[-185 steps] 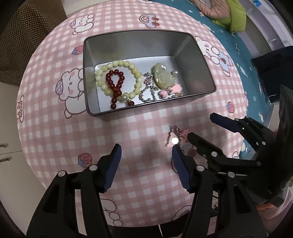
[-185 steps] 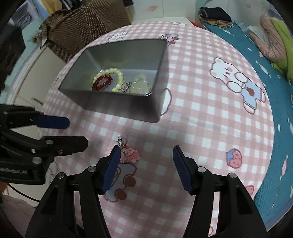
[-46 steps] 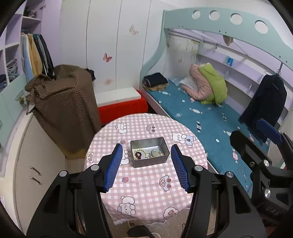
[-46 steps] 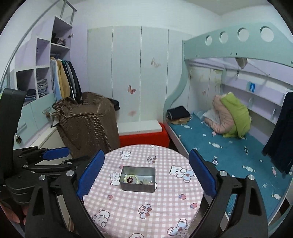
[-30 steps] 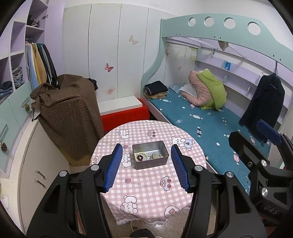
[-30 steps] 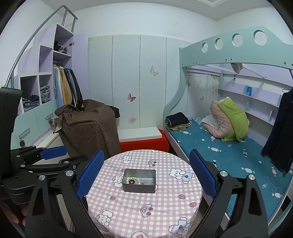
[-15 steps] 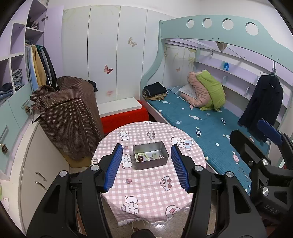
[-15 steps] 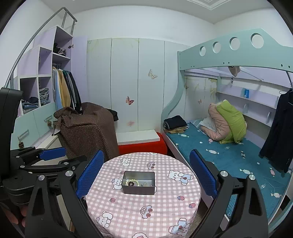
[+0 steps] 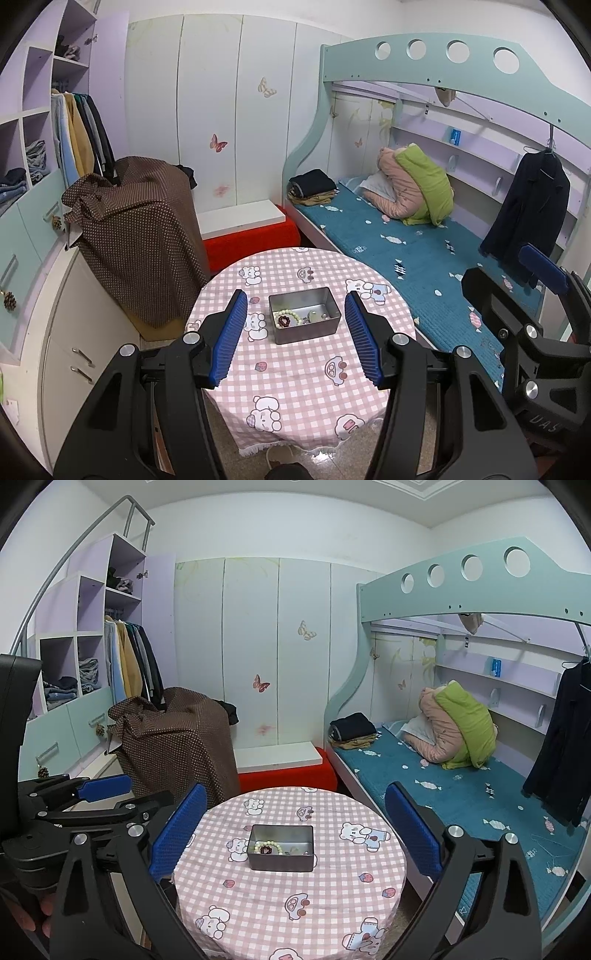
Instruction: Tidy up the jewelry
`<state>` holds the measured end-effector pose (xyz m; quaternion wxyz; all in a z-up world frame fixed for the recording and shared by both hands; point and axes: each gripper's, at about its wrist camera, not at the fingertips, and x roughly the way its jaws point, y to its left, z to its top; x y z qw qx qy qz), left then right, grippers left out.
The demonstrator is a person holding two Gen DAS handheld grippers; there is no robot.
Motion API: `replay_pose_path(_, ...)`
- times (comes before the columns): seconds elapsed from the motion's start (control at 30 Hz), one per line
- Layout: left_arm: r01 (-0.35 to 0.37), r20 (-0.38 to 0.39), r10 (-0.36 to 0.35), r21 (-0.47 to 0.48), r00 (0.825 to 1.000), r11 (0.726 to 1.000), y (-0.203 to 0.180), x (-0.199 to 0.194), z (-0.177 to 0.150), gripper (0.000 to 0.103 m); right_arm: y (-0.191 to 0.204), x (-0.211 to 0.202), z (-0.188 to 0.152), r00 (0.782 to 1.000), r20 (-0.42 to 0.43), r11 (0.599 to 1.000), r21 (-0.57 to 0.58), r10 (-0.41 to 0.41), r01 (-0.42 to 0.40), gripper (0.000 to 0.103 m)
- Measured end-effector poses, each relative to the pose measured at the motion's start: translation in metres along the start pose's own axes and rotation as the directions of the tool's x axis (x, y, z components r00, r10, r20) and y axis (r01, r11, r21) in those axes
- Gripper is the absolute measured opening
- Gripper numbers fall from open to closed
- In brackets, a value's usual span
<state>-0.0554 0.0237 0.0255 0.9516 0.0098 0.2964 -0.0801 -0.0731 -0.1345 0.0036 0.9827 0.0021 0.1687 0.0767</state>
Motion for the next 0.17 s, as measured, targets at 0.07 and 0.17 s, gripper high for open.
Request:
replay_pose_path(0.07, -0.008, 0.001, 0.008, -0.007, 1.000, 1.000, 0.0011, -0.0007, 0.0006, 0.057, 0.0013, 0.0004, -0.0010, 1.000, 0.000, 1.000, -0.001, 0.000, 0.000, 0.094)
replay_pose_path(0.17, -0.008, 0.002, 0.008, -0.009, 1.000, 1.000, 0.0019, -0.0016, 0.0012, 0.056, 0.0015, 0.0010, -0.0017, 1.000, -0.004, 1.000, 0.001, 0.008, -0.008, 0.094)
